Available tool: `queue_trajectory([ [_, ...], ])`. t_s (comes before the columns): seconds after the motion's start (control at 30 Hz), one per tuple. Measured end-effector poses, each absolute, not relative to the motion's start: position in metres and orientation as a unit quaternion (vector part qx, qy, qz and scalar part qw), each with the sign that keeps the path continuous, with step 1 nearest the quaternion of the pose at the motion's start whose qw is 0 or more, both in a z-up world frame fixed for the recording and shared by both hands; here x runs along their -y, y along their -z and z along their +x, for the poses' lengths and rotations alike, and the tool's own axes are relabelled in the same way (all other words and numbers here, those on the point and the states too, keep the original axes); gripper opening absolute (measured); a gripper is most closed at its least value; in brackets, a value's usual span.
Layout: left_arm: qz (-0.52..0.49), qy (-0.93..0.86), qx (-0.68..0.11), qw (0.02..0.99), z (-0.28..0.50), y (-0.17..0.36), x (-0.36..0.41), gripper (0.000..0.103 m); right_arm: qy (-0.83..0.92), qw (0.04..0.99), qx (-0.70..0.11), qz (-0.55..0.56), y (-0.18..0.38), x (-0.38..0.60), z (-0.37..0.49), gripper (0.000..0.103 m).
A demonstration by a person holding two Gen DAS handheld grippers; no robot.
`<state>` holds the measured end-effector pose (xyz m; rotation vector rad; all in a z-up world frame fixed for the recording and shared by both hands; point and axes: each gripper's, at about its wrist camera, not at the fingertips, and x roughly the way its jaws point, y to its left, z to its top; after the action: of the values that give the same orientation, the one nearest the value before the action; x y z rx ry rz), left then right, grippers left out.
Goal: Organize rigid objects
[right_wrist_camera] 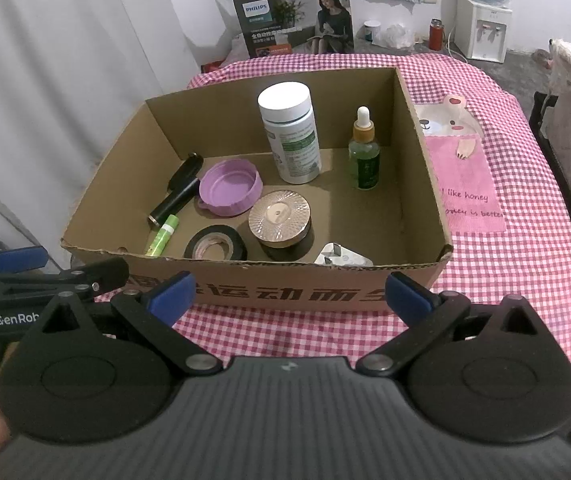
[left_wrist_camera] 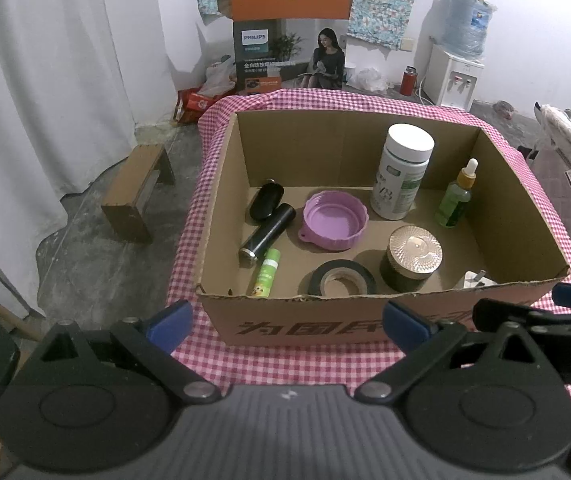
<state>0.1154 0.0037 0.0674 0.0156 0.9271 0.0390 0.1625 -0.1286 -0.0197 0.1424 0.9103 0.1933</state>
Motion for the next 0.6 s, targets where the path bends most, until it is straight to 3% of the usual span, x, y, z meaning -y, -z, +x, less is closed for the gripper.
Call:
queue_trajectory([
  [0.6, 0.005, -0.019, -0.453, 0.891, 0.1101, -0.0679, -0.0038, 0.101, -0.092, 0.891, -0.439, 0.067, 0.0205, 0.1281, 0.1614, 0.102],
])
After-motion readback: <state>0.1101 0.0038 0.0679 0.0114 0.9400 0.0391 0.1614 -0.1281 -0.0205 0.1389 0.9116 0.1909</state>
